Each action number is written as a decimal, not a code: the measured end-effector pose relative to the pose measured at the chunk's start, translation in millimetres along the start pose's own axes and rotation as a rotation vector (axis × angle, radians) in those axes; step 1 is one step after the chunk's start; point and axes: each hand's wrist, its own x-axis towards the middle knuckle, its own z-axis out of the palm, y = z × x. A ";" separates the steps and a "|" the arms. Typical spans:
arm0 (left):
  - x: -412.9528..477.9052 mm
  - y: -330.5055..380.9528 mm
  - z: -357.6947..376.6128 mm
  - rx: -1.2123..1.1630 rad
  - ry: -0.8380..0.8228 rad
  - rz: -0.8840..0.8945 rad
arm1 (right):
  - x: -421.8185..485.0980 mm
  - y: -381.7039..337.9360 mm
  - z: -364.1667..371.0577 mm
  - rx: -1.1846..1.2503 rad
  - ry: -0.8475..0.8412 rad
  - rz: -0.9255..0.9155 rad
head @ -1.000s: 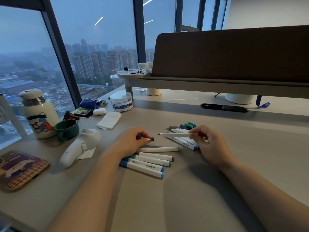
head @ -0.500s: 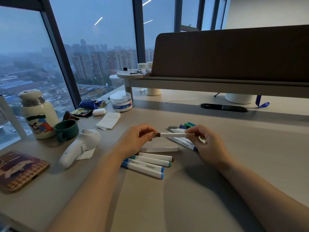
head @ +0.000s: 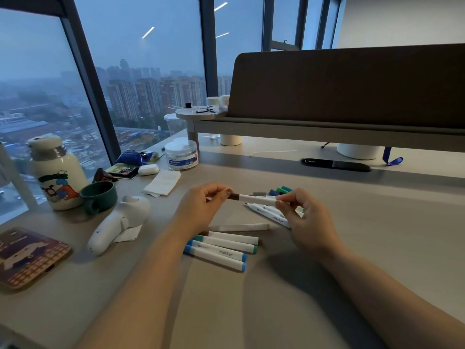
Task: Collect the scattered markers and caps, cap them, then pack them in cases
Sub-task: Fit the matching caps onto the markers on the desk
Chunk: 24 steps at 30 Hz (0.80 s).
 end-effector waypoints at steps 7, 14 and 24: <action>14.9 -44.6 -10.6 0.369 0.230 -0.237 | -0.6 2.4 5.9 -0.484 -0.062 -0.099; 21.6 -52.7 -4.4 0.440 -0.105 -0.312 | 4.3 10.3 2.1 -0.481 -0.102 -0.079; 17.1 -31.1 1.7 0.352 -0.025 -0.184 | 22.1 39.4 -37.9 -0.301 0.136 0.230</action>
